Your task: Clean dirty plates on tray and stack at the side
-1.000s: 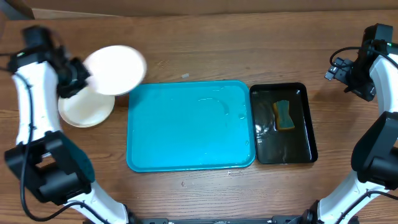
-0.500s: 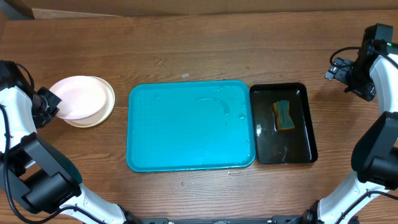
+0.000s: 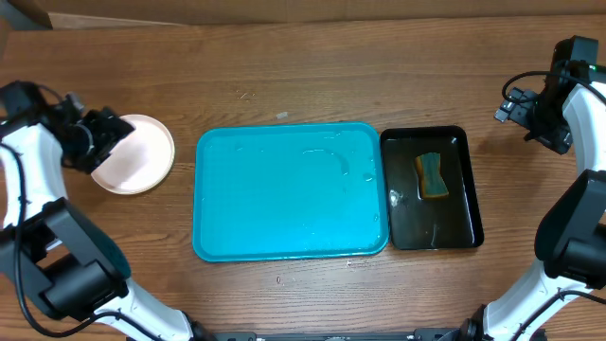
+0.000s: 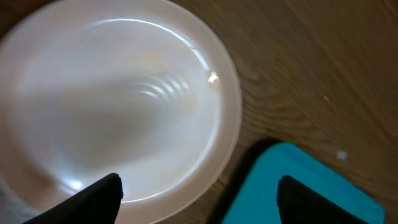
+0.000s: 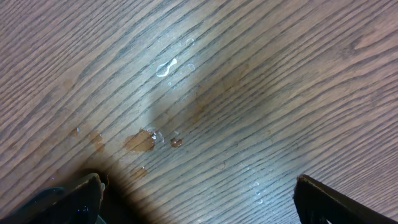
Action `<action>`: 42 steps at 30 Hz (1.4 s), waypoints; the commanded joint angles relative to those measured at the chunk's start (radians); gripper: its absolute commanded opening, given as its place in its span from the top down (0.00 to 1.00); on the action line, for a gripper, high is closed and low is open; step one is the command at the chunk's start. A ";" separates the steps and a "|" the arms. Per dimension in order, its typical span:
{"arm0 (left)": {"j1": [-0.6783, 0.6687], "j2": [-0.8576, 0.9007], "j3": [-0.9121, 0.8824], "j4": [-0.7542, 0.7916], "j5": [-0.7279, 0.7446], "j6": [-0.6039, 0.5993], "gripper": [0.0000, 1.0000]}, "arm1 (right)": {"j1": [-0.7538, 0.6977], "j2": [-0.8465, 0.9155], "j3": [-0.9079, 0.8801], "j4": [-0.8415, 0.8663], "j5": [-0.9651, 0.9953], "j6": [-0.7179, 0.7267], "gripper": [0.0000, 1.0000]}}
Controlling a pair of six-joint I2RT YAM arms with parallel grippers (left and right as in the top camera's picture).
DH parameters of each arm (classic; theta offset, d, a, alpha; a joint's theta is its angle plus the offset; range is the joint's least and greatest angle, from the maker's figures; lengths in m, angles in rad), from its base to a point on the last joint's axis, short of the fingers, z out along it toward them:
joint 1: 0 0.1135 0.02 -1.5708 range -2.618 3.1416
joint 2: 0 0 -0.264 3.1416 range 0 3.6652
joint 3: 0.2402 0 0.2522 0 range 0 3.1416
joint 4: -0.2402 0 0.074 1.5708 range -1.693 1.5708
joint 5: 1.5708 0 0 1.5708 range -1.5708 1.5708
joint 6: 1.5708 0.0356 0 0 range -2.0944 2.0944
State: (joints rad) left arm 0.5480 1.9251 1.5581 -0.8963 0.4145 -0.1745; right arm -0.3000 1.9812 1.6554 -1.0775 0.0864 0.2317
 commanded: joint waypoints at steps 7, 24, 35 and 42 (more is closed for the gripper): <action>-0.210 -0.008 0.000 0.049 0.099 0.071 0.00 | 0.002 -0.010 0.013 0.002 0.010 0.003 0.00; -0.386 -0.008 0.000 0.049 0.099 0.071 0.00 | 0.002 -0.010 0.013 0.002 0.010 0.003 0.00; -0.385 -0.008 0.000 0.049 0.099 0.071 0.00 | 0.002 -0.010 0.013 0.002 0.010 0.003 0.00; -0.385 -0.008 0.000 0.049 0.099 0.071 0.00 | 0.021 -0.008 0.013 0.002 0.006 0.004 0.00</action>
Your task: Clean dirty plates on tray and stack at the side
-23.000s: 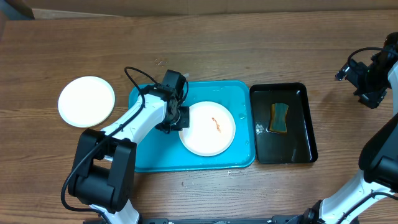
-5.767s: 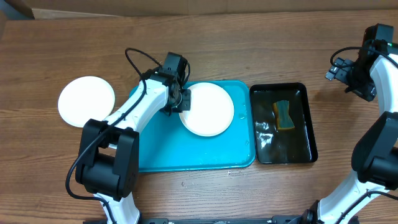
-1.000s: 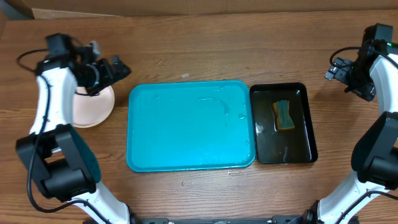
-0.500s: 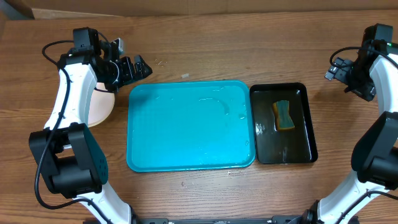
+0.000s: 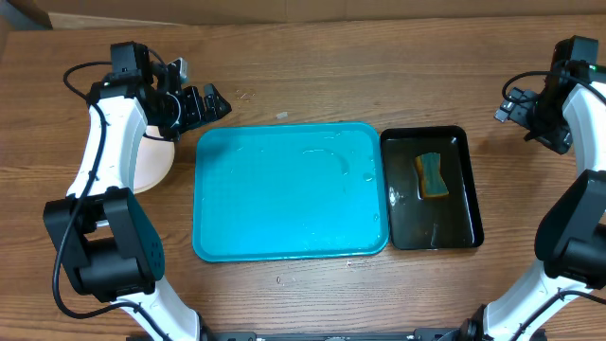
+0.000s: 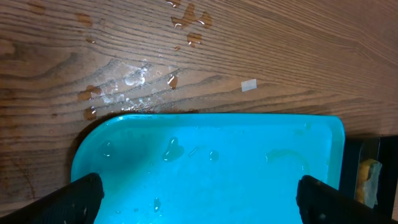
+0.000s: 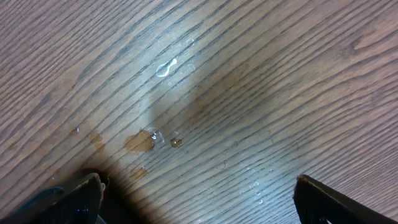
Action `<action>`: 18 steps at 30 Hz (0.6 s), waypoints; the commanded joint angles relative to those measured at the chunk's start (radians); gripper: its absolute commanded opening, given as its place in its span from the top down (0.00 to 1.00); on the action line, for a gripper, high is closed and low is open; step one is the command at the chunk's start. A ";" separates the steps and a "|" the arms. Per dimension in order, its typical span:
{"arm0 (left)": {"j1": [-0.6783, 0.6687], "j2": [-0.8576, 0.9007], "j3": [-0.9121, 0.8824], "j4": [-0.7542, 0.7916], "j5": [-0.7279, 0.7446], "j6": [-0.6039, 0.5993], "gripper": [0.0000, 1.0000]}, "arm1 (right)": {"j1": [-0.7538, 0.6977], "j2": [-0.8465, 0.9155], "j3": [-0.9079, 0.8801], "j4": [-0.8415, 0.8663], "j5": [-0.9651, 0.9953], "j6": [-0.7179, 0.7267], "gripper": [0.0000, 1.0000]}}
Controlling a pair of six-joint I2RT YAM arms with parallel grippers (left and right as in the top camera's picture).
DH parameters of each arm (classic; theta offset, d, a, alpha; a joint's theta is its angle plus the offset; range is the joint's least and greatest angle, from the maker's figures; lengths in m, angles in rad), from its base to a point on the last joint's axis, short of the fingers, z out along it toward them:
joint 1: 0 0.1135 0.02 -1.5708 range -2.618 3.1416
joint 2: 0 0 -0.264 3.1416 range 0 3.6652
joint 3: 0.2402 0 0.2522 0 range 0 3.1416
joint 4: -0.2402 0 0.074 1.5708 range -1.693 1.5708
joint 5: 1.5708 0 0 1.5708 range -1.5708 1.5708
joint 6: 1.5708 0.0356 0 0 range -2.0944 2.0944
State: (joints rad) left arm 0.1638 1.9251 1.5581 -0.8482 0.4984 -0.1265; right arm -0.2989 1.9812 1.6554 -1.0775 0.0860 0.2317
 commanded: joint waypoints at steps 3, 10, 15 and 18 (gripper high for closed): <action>-0.001 -0.008 0.000 0.001 0.015 0.023 0.00 | 0.066 -0.029 0.013 0.002 0.006 0.004 0.00; -0.002 -0.008 0.000 0.001 0.015 0.023 0.00 | 0.297 -0.185 0.013 0.002 0.006 0.004 0.00; -0.001 -0.008 0.000 0.001 0.015 0.023 0.00 | 0.540 -0.366 0.013 0.002 0.006 0.004 0.00; -0.002 -0.008 0.000 0.001 0.015 0.023 0.00 | 0.692 -0.479 0.013 0.002 0.006 0.004 0.00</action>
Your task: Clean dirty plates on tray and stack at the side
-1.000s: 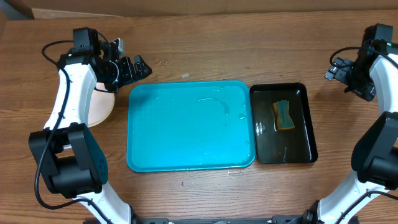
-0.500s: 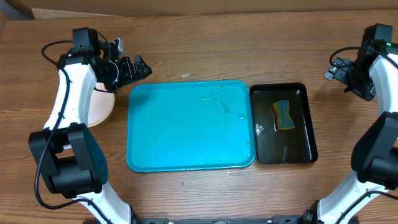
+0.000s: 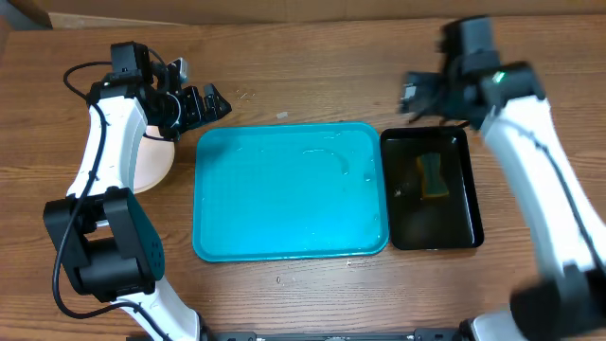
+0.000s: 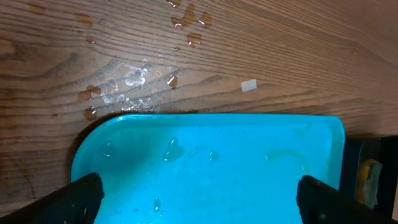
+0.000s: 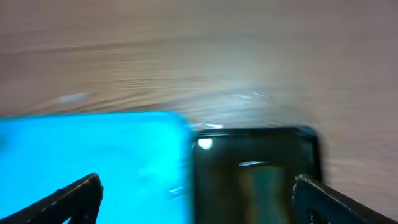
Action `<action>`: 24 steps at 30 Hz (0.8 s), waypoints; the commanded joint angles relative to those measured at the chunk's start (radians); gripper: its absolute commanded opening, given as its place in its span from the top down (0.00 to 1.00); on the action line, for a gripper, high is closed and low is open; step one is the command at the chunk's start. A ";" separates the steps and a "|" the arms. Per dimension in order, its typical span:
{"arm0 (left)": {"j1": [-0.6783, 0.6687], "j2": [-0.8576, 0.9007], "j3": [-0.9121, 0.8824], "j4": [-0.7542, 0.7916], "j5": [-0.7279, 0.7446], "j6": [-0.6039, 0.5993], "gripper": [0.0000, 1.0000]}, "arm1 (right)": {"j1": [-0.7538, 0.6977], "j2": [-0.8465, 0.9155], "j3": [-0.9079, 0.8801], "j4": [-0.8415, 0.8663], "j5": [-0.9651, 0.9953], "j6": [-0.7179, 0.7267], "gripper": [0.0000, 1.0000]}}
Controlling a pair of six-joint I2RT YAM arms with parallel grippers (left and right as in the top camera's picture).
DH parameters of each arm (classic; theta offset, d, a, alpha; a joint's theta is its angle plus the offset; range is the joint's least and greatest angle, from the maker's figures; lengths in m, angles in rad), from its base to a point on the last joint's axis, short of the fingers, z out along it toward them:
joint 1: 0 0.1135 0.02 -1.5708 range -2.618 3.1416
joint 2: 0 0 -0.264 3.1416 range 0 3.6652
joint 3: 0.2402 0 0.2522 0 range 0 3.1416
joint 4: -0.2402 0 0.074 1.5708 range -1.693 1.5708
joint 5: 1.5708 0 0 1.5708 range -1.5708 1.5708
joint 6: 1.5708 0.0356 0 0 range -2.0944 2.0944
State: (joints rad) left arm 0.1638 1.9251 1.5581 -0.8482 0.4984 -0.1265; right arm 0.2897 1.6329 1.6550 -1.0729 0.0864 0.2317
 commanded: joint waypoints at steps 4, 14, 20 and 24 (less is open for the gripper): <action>-0.002 -0.008 0.000 0.000 0.015 0.023 0.00 | 0.261 -0.290 0.013 -0.023 0.062 -0.072 0.00; -0.002 -0.008 0.000 0.001 0.015 0.023 0.00 | 0.167 -0.745 -0.037 0.105 0.040 -0.136 0.00; -0.001 -0.008 0.000 0.001 0.015 0.023 0.00 | 0.035 -0.991 -0.150 0.154 0.039 -0.135 0.00; -0.001 -0.008 0.000 0.001 0.015 0.023 0.00 | -0.051 -1.150 -0.296 0.217 0.015 -0.136 0.00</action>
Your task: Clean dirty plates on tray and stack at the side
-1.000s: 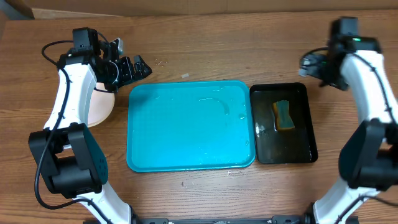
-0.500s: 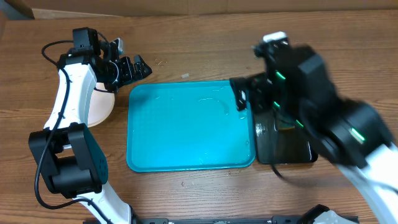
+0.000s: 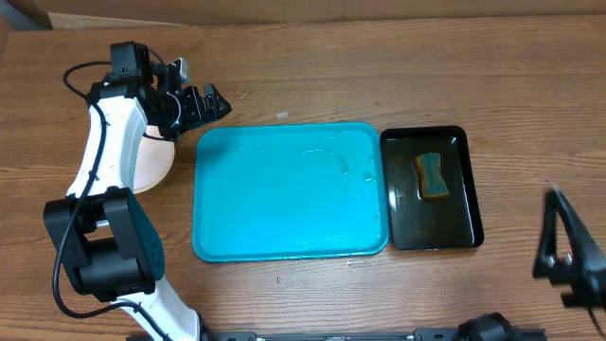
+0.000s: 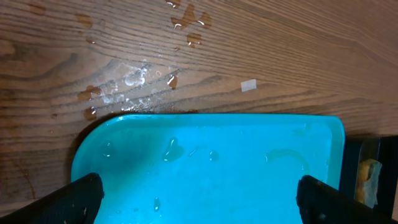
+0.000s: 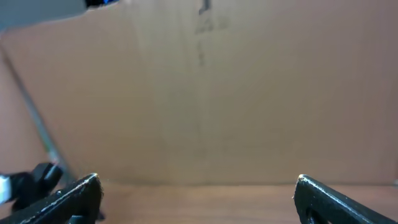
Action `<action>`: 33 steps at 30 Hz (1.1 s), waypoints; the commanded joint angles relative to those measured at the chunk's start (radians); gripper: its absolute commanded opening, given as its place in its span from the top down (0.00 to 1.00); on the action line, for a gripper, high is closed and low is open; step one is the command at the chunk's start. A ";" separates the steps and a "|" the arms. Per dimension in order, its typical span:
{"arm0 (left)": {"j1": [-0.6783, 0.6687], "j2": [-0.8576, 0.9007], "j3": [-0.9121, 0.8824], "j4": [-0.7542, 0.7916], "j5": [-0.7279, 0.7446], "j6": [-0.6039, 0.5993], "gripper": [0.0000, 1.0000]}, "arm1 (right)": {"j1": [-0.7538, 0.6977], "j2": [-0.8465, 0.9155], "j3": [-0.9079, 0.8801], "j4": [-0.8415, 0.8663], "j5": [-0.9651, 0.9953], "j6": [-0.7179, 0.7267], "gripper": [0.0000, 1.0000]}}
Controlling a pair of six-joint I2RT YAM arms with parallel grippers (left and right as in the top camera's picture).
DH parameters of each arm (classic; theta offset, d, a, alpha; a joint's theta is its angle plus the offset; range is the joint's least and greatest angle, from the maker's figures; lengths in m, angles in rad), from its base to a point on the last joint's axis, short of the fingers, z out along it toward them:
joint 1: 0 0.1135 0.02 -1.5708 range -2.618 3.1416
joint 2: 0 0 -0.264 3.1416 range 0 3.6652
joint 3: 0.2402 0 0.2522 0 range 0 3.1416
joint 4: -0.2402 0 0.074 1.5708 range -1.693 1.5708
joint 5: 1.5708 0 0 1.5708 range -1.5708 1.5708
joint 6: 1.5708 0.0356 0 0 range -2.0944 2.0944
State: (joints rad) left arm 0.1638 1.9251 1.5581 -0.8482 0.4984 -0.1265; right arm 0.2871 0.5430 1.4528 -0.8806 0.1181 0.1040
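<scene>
The teal tray (image 3: 289, 189) lies wet and bare of plates in mid-table; its far edge (image 4: 211, 155) fills the left wrist view. A white plate (image 3: 153, 169) rests on the table left of the tray, partly under my left arm. My left gripper (image 3: 201, 102) hovers open past the tray's far left corner, its fingertips (image 4: 81, 198) wide apart with nothing between them. My right arm (image 3: 568, 254) stands at the table's near right edge. In its wrist view the right gripper (image 5: 199, 199) is open and empty, facing a cardboard wall (image 5: 199, 93).
A black basin (image 3: 459, 204) of water sits right of the tray, a yellow-green sponge (image 3: 433, 176) lying in it. Water drops (image 4: 130, 79) and a small white scrap (image 4: 249, 85) lie on the wood beyond the tray. Cardboard stands along the far side.
My right arm was over the far edge of the black basin and is now at the near right edge of the table, camera facing the cardboard wall. The left arm has not moved.
At first my left gripper was open over the white plate at the left and the right arm hung at the far right. Then the left gripper stood past the tray's far left corner, plate left behind. The right arm was over the basin, now near right.
</scene>
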 commanded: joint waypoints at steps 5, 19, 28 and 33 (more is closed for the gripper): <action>-0.002 -0.008 0.000 0.000 0.015 0.023 0.00 | -0.147 -0.248 -0.385 0.211 -0.101 -0.008 0.00; -0.001 -0.008 0.000 0.001 0.015 0.023 0.00 | -0.218 -0.541 -1.221 1.130 -0.266 0.027 0.00; -0.001 -0.008 0.000 0.001 0.015 0.023 0.00 | -0.223 -0.540 -1.432 1.183 -0.251 0.064 0.00; -0.001 -0.008 0.000 0.001 0.015 0.023 0.00 | -0.229 -0.540 -1.445 1.050 -0.240 0.075 0.00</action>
State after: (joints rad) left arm 0.1638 1.9251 1.5581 -0.8482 0.4984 -0.1265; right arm 0.0715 0.0139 0.0185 0.2020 -0.1303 0.1642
